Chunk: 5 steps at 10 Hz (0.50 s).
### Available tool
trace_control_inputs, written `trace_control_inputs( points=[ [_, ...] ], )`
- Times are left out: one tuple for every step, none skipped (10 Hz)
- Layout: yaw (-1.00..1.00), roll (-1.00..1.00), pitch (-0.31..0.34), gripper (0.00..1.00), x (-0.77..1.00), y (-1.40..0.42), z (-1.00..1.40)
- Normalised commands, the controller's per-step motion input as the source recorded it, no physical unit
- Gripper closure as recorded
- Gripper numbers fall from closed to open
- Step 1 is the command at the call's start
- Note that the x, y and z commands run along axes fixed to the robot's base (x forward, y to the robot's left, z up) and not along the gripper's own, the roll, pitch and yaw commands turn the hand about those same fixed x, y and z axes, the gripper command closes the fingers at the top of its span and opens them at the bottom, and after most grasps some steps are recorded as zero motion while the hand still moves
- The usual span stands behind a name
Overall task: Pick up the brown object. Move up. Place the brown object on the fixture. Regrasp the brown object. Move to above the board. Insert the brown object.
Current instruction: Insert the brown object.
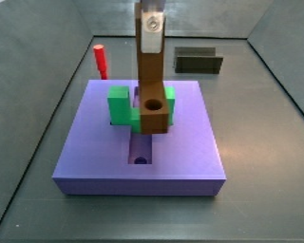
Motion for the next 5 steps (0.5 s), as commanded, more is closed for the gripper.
trace_control_inputs(
  points=[
    [-0.67, -0.03, 0.017, 1.00, 0.00, 0.05, -0.08],
    [-0.48, -0.04, 0.000, 1.00, -0.01, 0.10, -0.06],
    [-0.19, -0.07, -0.033, 1.00, -0.11, 0.16, -0.03],
    [-0.05, -0.07, -0.059, 1.00, -0.17, 0.15, -0.04],
    [0.04, 0.00, -0.033, 1.00, -0.10, 0.00, -0.07]
  ],
)
